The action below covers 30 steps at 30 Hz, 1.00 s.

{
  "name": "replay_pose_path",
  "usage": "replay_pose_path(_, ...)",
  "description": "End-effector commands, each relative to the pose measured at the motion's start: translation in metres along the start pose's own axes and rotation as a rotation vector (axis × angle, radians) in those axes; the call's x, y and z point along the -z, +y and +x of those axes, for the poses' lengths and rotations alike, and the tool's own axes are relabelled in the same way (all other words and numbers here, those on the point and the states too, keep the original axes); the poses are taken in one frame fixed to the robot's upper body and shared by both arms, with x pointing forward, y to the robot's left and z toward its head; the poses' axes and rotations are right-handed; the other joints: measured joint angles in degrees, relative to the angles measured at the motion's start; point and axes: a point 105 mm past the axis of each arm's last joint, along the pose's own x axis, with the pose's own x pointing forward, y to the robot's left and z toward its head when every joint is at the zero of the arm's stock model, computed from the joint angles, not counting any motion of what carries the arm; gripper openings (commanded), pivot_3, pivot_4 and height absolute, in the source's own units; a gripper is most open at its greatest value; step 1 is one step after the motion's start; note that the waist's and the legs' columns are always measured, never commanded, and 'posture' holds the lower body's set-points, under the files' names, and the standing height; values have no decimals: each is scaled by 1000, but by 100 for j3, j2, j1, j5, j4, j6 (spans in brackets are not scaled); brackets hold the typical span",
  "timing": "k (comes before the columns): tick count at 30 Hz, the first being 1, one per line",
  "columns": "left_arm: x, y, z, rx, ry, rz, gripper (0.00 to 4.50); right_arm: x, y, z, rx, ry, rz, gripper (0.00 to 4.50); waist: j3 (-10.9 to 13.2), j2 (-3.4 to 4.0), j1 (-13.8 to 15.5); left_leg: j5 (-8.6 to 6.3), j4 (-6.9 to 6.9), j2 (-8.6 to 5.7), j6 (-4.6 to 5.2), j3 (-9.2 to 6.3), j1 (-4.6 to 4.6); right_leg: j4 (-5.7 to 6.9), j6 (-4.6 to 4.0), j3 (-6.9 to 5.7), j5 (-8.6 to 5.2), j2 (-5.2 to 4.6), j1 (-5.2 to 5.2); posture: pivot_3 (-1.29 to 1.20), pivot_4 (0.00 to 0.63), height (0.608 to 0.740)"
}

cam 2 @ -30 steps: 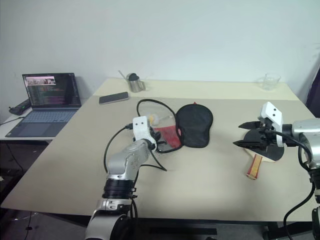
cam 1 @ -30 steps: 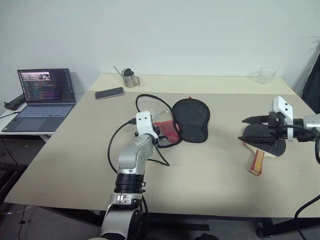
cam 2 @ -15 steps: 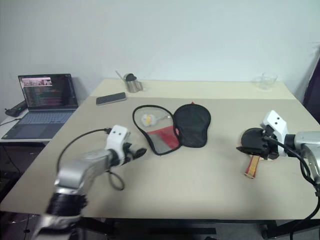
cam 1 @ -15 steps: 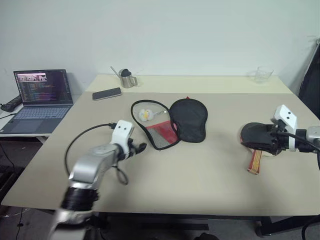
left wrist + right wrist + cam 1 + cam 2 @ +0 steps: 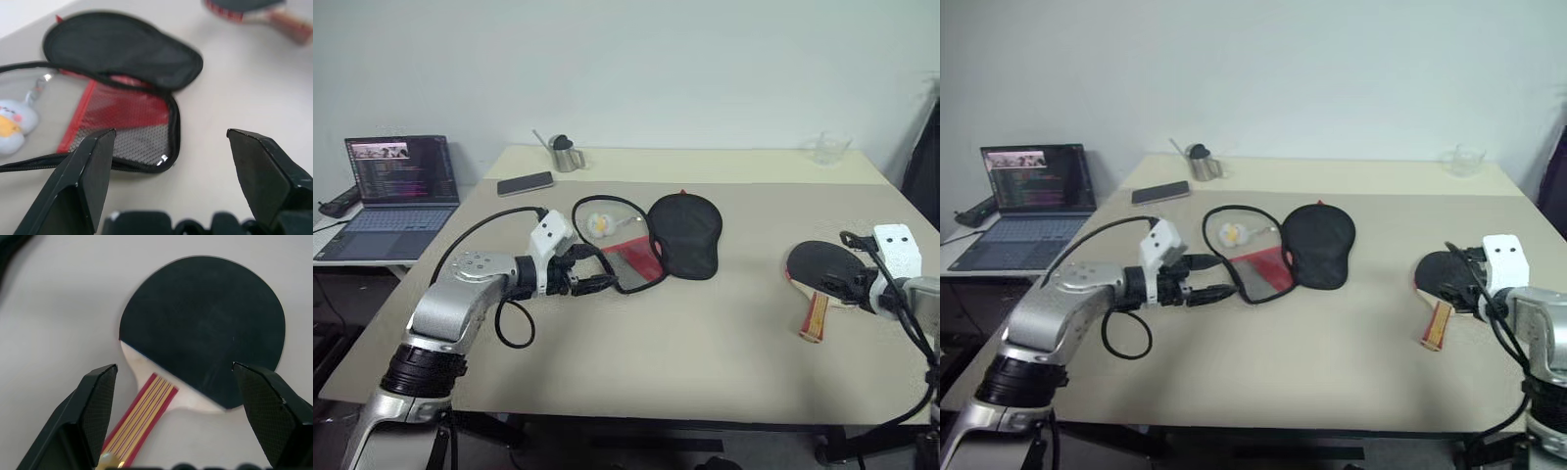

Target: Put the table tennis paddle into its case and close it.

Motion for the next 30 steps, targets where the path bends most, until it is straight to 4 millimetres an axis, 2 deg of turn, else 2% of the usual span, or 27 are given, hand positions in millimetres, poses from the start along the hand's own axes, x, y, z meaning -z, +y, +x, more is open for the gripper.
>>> replay_pose_path(1, -26, 1, -2, 19, -67, 167, 3944, 9, 2, -3, 92, -6, 67, 4110, -1, -2, -2, 0, 2, 1, 0, -1, -1, 0, 0, -1, 0, 2, 0, 0, 150, 740)
replay_pose_path(6, -28, -11, 10, 63, -86, 183, 3944, 36, 24, 11, 98, 57, 165, 4110, -5, 3, -15, 0, 1, -7, 2, -2, 0, 2, 1, 1, 0, 1, 0, 0, 150, 740)
replay_pose_path(9, -25, -12, 9, 57, -77, 182, 3944, 50, 22, 18, 149, 100, 208, 4110, -5, 2, -21, 0, 2, -8, 2, -1, 0, 5, 1, 2, 0, 6, -3, 0, 150, 740)
replay_pose_path(18, -30, -12, 6, 32, -89, 175, 3944, 58, 27, 54, 203, 108, 238, 4110, -18, -18, -86, -1, 0, -5, 5, 11, 44, 9, 1, 14, 0, 17, 29, 0, 150, 740)
replay_pose_path(21, -32, -9, 5, 6, -92, 167, 3996, 57, 37, 66, 178, 102, 229, 3463, -25, -31, -113, -7, -6, -4, 15, 10, 86, 7, 2, 14, 0, 19, 69, 0, 150, 740)
replay_pose_path(27, -33, -4, -1, -25, -89, 169, 3996, 54, 39, 75, 189, 98, 249, 1328, -42, -59, -221, -15, -5, 6, 34, 18, 111, 5, 4, 22, 0, 28, 89, 0, 150, 740)
replay_pose_path(28, -33, -2, -3, -35, -88, 167, 3996, 53, 38, 75, 194, 94, 246, 1098, -42, -59, -222, -15, -5, 13, 34, 22, 112, 5, 1, 24, 2, 29, 89, 0, 150, 740)
replay_pose_path(30, -31, 3, -8, -66, -76, 167, 3996, 47, 36, 73, 205, 74, 242, 1093, -42, -59, -223, -15, -6, 32, 33, 27, 113, 2, -10, 23, 9, 40, 89, 0, 150, 740)
